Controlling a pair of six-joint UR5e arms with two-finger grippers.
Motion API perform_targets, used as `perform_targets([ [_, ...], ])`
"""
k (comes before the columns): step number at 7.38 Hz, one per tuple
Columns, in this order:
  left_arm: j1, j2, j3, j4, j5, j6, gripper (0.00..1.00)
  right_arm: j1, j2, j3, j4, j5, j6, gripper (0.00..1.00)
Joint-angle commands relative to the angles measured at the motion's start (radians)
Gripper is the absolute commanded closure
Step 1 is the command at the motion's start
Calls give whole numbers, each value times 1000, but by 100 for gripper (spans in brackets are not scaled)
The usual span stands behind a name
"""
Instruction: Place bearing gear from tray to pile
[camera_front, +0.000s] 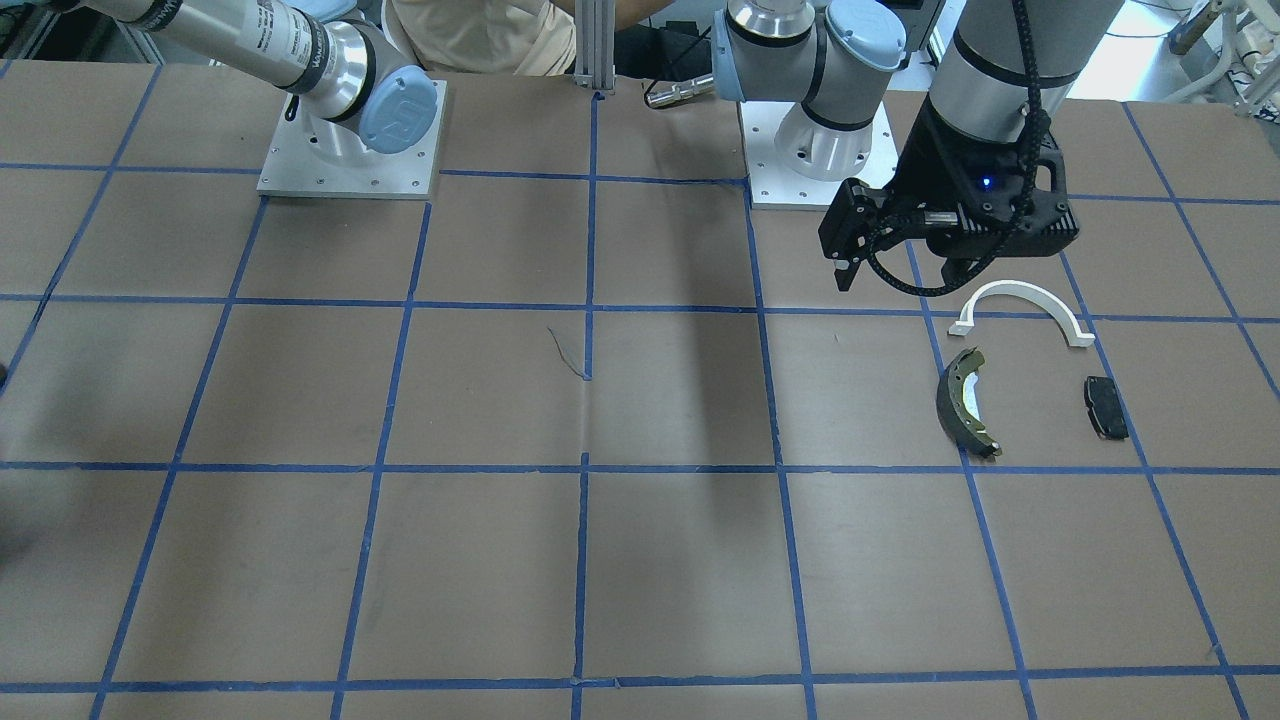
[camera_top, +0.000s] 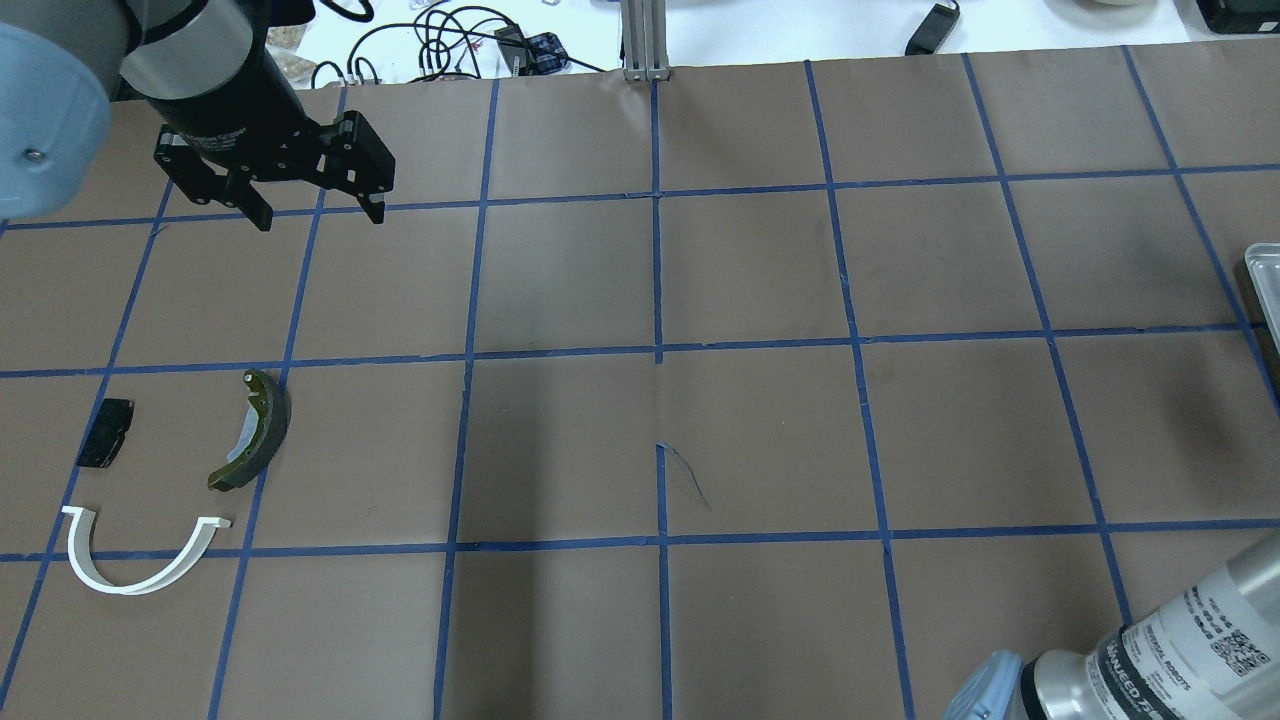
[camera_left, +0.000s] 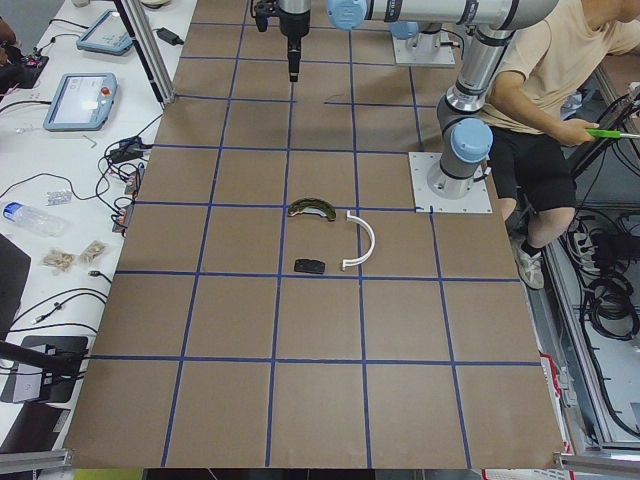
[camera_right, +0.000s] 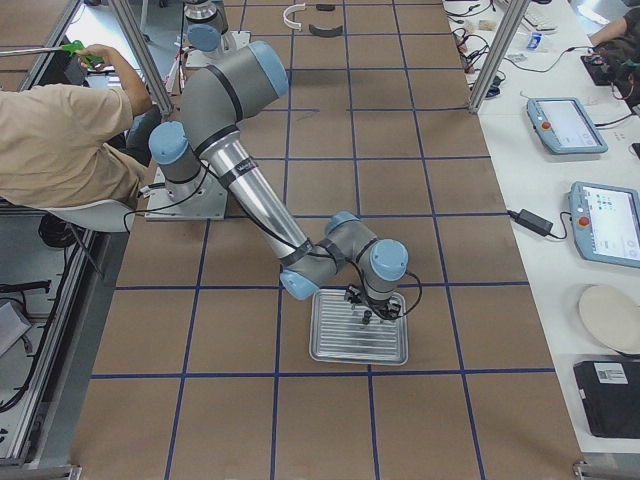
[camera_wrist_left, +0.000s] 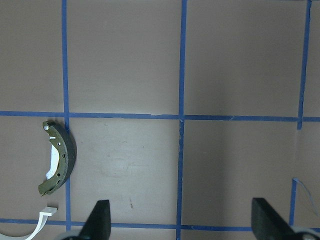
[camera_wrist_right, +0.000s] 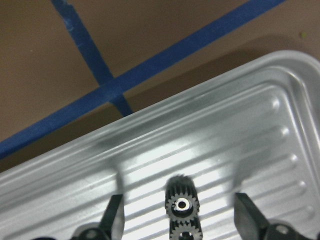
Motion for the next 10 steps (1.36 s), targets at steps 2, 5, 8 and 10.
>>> perform_targets([
  [2, 0, 1, 0, -1, 0, 0, 0, 0, 1, -1, 1, -1, 10, 62],
  [5, 2, 1, 0, -1, 0, 2, 0, 0, -2, -7, 1, -2, 30, 89],
  [8, 0, 1, 0, -1, 0, 2, 0, 0, -10, -17, 14, -4, 123, 97],
  [10, 2, 1, 0, -1, 0, 2, 0, 12, -46, -14, 24, -18, 259, 100],
])
